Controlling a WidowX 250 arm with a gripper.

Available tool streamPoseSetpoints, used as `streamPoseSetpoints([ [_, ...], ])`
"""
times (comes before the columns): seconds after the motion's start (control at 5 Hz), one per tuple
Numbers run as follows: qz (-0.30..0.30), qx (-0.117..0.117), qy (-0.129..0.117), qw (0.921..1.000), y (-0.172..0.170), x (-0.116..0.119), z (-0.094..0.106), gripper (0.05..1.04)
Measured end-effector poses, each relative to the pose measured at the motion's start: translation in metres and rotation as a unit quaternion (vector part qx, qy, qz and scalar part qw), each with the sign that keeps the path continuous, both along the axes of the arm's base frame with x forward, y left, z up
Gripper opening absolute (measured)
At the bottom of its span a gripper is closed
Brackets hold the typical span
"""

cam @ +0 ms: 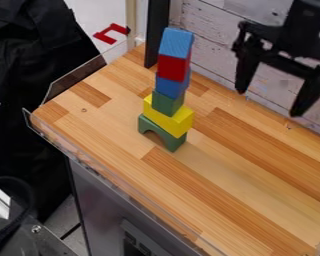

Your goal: Move the blue block to the right side of the table

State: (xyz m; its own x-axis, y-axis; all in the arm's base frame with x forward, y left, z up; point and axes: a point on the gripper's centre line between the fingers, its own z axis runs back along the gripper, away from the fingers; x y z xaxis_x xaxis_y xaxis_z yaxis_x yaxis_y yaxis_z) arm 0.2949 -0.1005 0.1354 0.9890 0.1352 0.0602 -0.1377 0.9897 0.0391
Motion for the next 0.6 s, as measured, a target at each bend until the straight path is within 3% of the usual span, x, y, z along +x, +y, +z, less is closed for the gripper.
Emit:
streamPoseSetpoints([
  [0.4, 0.020, -0.009, -0.054, 0.9983, 0.026, 0.000, 0.047, 1.000],
  [0.6, 0.036, -0.015, -0.059, 0.9975, 0.040, 0.003, 0.060, 1.000],
])
